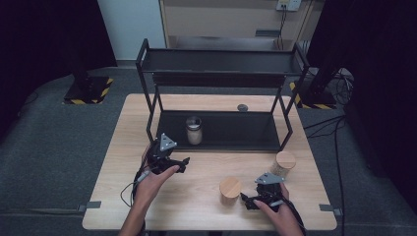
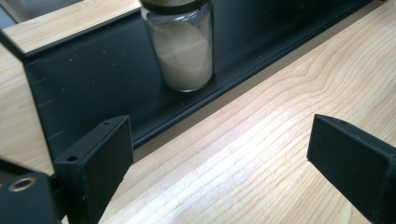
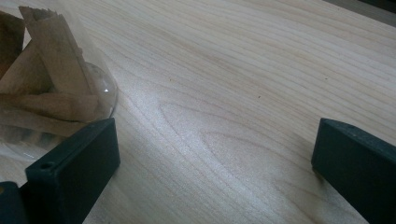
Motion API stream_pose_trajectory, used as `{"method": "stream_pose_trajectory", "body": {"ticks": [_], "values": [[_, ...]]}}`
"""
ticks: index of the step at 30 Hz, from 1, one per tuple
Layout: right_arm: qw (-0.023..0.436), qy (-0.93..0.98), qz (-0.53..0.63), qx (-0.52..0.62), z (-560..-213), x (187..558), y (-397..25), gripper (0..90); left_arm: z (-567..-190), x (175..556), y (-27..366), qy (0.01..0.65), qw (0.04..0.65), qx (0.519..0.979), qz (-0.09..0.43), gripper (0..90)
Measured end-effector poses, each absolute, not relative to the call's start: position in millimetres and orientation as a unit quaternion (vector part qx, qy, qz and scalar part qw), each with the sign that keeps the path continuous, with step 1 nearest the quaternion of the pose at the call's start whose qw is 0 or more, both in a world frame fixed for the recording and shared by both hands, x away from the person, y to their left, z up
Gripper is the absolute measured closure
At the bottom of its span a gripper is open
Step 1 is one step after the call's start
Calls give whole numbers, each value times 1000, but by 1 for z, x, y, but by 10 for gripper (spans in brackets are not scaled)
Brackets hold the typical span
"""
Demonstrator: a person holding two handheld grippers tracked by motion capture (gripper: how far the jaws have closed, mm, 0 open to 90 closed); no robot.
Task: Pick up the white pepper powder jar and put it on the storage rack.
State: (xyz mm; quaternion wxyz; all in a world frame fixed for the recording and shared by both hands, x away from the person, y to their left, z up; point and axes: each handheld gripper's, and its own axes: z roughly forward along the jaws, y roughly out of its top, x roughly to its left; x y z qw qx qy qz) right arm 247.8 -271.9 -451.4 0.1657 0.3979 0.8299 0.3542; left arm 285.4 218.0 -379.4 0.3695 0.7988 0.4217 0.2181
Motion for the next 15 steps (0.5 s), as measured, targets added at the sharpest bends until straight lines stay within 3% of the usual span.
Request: {"method": "stream_pose_trajectory", "body": {"ticks": [15], "values": [[166,830,355,398,-452,248,-272,7,-386,264,236,437,366,793,216,58]]}}
